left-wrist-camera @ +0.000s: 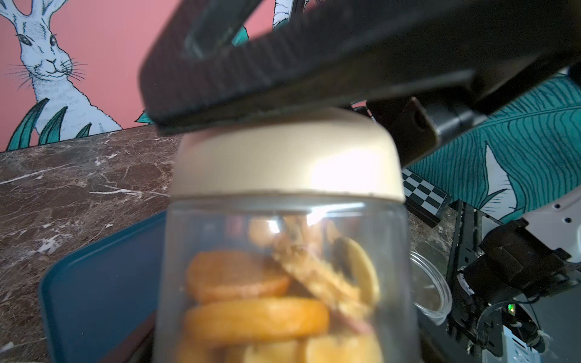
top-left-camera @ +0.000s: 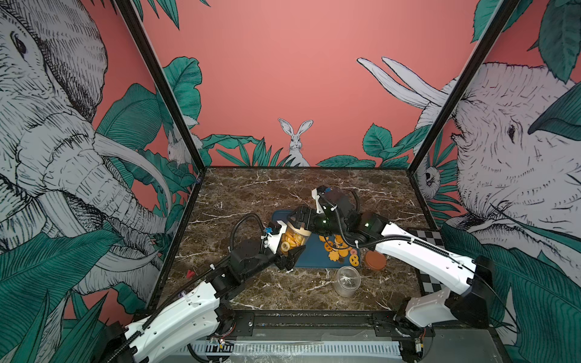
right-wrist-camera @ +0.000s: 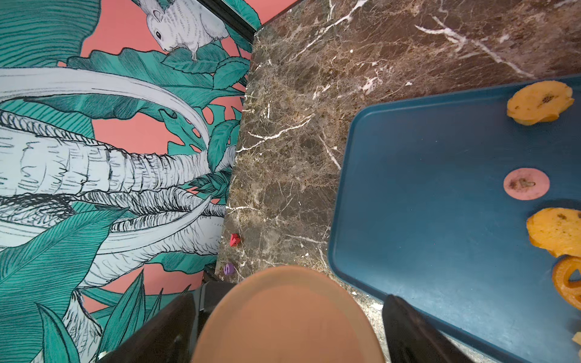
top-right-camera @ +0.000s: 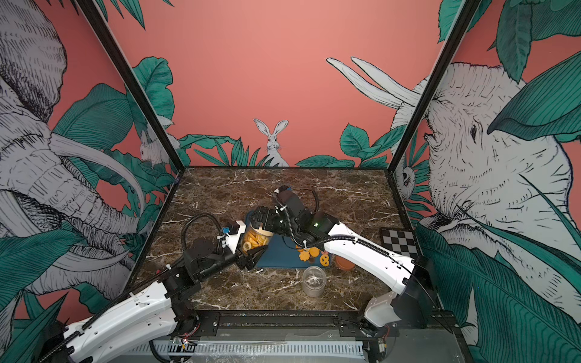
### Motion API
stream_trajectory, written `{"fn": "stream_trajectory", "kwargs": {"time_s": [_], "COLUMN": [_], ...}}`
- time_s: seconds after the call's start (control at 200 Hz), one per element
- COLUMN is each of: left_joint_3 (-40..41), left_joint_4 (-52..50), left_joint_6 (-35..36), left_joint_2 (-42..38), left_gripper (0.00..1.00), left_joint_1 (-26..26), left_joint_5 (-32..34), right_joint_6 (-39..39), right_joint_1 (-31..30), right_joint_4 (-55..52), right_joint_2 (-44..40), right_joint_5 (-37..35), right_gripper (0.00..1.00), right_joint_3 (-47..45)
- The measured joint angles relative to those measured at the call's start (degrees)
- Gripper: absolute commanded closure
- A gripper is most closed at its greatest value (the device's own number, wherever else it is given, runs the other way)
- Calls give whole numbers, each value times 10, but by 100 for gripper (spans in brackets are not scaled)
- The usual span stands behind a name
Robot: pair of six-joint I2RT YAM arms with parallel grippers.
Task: Pour the cookies out of the jar
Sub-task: Unscrew the lid from the jar.
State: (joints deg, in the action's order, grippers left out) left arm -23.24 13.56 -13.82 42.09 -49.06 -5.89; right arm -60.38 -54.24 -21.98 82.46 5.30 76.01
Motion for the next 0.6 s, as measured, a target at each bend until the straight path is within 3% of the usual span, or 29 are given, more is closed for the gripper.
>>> {"fn": "stream_trajectory", "kwargs": {"time_s": [0.6], "left_joint_3": [-2], "left_joint_4": [1], "left_joint_6": [1], "left_joint_2": [8], "left_gripper": [100], "left_joint_1": [0], "left_joint_5": [1], "right_joint_6": [-2], "right_joint_1": [-2], "right_joint_4": [-7], "right_joint_2": [1], "right_joint_5": [-3], "right_gripper": [3], "right_joint_3": [0]}}
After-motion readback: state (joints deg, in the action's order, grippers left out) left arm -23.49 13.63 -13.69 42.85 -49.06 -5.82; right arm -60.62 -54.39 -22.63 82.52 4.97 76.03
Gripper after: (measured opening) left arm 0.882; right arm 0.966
